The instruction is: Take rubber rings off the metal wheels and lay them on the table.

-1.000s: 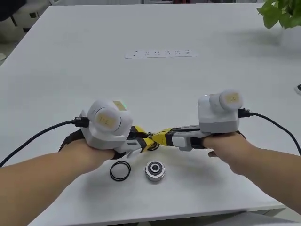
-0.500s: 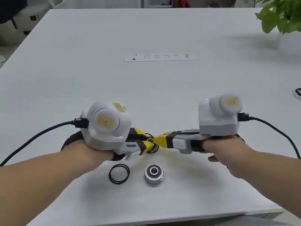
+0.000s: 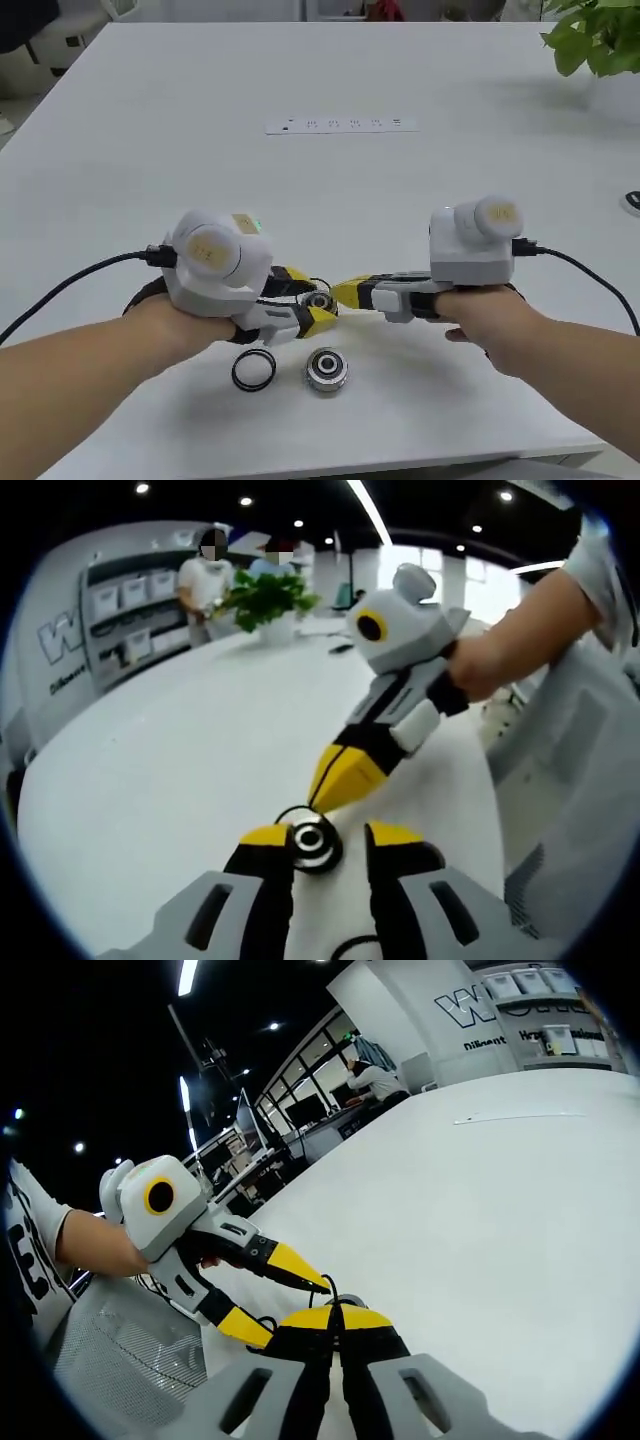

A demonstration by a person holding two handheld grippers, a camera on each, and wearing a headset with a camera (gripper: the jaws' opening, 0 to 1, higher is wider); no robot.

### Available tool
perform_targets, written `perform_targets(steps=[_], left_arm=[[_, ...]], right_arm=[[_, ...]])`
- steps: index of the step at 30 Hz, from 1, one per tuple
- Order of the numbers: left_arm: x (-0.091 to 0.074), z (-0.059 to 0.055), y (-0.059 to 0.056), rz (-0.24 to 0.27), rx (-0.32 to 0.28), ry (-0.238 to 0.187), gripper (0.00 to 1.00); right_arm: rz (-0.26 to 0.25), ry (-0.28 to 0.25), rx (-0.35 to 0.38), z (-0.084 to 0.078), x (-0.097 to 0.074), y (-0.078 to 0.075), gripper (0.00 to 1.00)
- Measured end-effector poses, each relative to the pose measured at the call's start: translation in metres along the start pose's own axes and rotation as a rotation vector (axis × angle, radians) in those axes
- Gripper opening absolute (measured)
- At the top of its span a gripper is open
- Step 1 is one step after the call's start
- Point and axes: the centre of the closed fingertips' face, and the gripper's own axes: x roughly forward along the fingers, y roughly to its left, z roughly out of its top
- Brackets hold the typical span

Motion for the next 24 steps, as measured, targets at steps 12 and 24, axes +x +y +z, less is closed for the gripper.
perform_targets(steps=[12, 24], left_arm=[[-0.024, 0.015, -0.004, -0.012, 0.002, -0.065, 0.37], [-0.047, 0.025, -0.006, -0.009, 0.011, -0.102, 0.49]], right_arm=[[0.006, -0.03, 0.014, 0.008, -0.005, 0.004, 0.0], [0.025, -0.045, 0.024, 0.015, -0.008, 0.009, 0.0]])
